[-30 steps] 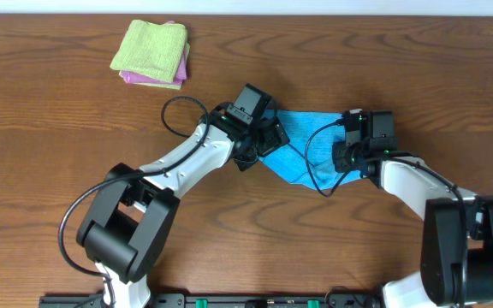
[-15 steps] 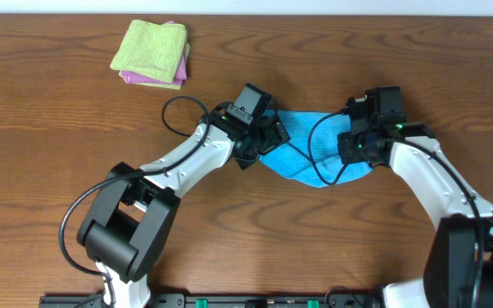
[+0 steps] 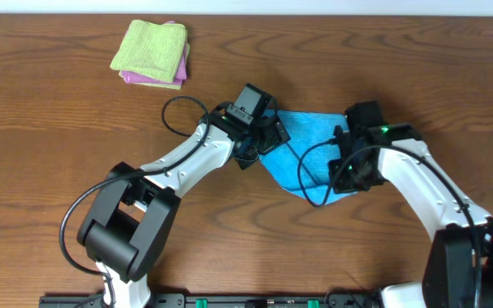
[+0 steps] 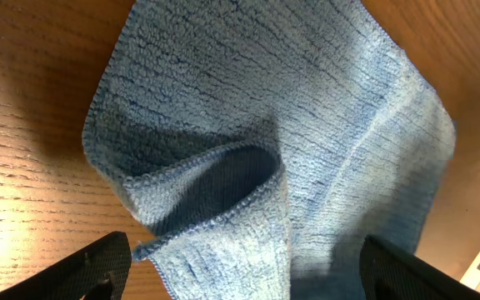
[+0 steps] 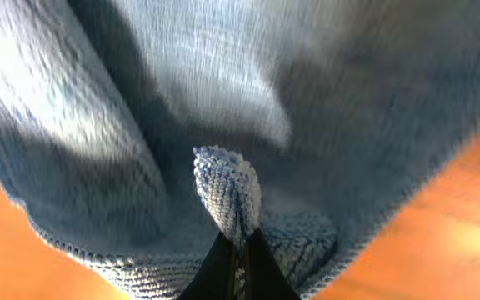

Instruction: Fold the cloth

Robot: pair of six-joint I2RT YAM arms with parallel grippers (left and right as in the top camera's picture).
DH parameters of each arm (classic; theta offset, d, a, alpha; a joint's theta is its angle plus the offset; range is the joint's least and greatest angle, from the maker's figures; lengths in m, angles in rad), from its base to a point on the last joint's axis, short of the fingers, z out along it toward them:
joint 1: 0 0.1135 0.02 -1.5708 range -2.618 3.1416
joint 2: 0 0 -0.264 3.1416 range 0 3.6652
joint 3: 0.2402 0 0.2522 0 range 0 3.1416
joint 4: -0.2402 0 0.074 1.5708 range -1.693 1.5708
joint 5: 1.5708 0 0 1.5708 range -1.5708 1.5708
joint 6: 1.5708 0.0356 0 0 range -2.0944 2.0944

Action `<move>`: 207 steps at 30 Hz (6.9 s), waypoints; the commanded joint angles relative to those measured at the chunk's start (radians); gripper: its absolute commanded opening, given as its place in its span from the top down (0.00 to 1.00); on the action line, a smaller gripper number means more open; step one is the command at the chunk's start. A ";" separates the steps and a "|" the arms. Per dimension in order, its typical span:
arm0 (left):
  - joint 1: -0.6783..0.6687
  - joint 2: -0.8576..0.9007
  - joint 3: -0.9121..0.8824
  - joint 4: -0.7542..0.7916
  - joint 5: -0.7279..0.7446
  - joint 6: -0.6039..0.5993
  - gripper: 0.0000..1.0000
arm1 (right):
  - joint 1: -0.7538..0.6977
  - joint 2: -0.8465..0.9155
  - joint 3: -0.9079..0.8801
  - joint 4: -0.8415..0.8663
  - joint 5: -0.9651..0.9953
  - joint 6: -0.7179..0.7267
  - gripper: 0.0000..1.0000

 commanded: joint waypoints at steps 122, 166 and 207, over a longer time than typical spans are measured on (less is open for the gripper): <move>-0.073 -0.014 0.034 -0.183 -0.090 0.675 0.55 | -0.201 0.196 0.003 0.425 -0.155 0.081 0.58; -0.061 0.058 0.050 -0.404 0.079 0.703 0.94 | -0.110 0.199 0.003 0.411 -0.240 0.100 0.98; -0.061 0.058 0.050 -0.561 0.262 0.678 0.86 | -0.025 0.359 0.003 0.678 0.169 0.128 0.98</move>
